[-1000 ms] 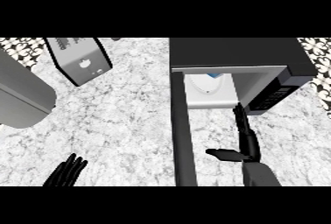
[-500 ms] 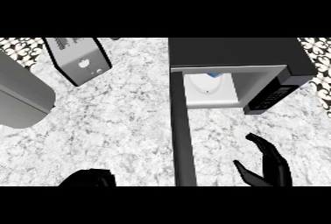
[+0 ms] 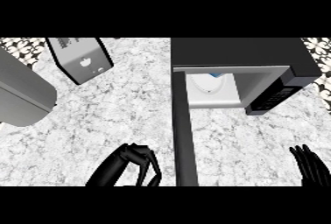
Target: Pick up the milk, place it into the microwave and close the microwave
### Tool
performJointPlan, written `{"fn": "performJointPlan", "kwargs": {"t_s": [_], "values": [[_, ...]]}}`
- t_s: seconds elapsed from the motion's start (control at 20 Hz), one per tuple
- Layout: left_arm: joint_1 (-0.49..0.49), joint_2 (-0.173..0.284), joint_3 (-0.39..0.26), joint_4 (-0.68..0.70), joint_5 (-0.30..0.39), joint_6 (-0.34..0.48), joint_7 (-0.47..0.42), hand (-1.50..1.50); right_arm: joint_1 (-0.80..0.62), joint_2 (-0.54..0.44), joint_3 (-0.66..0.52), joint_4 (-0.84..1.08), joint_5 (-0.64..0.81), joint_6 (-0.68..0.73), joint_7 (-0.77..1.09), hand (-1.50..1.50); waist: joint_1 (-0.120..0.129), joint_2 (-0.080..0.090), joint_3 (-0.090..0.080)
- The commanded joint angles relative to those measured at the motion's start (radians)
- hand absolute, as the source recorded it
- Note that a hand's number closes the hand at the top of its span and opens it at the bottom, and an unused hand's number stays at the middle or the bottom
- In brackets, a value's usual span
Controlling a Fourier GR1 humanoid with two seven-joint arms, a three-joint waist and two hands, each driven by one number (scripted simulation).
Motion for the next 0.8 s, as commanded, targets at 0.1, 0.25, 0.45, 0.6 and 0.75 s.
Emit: {"fn": "performJointPlan", "kwargs": {"t_s": [0.1, 0.25, 0.45, 0.6, 0.75], "values": [[-0.254, 0.000, -0.144, 0.243, 0.019, 0.159, 0.023, 1.50, 0.068, -0.061, -0.071, -0.109, -0.036, 0.019, 0.027, -1.50, -0.005, 0.003, 0.000], [-0.342, 0.000, -0.240, 0.321, -0.028, 0.262, -0.016, 1.50, 0.069, -0.073, -0.067, -0.139, -0.016, 0.031, 0.024, -1.50, -0.003, 0.003, 0.001], [-0.434, 0.000, -0.404, 0.489, 0.065, 0.388, 0.000, 1.50, 0.025, -0.106, -0.107, -0.151, -0.099, 0.070, 0.085, -1.50, -0.016, 0.007, 0.000], [-0.512, 0.000, -0.514, 0.530, 0.142, 0.533, 0.082, 1.50, 0.080, -0.107, -0.095, -0.270, -0.128, 0.091, 0.131, -1.50, -0.031, 0.006, -0.001], [-0.601, 0.000, -0.573, 0.620, 0.248, 0.553, 0.097, 1.50, 0.085, -0.115, -0.089, -0.310, -0.140, 0.113, 0.137, -1.50, -0.050, 0.010, -0.001]]}}
